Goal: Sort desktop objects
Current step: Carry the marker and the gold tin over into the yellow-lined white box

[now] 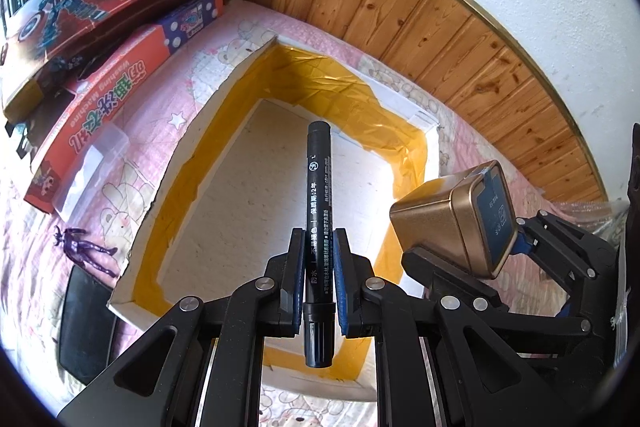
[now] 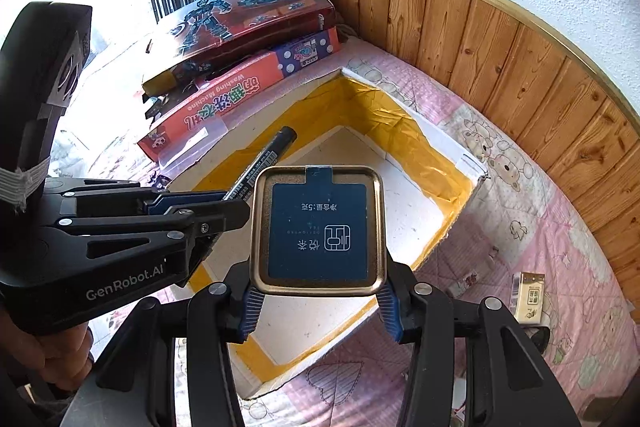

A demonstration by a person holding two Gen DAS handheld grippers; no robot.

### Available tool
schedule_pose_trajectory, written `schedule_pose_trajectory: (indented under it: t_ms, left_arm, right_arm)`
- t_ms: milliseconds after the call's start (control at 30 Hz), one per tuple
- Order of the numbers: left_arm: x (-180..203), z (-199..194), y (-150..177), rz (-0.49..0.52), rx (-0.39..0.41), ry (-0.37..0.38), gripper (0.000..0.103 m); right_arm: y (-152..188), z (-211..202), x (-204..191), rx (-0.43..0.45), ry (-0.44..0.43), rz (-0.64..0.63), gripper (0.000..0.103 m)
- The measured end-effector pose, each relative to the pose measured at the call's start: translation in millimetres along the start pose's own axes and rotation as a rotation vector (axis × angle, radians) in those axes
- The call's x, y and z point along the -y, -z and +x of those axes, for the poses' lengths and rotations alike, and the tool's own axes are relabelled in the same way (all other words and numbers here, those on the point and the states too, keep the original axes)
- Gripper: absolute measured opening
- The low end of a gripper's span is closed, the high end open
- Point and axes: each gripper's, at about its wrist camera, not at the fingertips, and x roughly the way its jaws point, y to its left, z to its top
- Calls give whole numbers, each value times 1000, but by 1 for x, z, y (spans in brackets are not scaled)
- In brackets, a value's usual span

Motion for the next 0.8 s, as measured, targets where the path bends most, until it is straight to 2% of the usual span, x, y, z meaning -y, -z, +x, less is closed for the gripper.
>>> schedule_pose_trajectory:
  t_ms: [333, 533, 800]
  left_arm:
    - [-4, 30, -28, -11, -42, -5, 13]
    - [-5, 62, -43, -13, -100, -13, 13]
    - [-1, 95, -55, 28, -144, -56, 13]
  right_arm:
    - [-21, 40, 16, -49, 39, -52, 50]
    - [-27, 65, 26, -84, 47, -88, 50]
    - [-33, 97, 31, -143, 61, -145, 50]
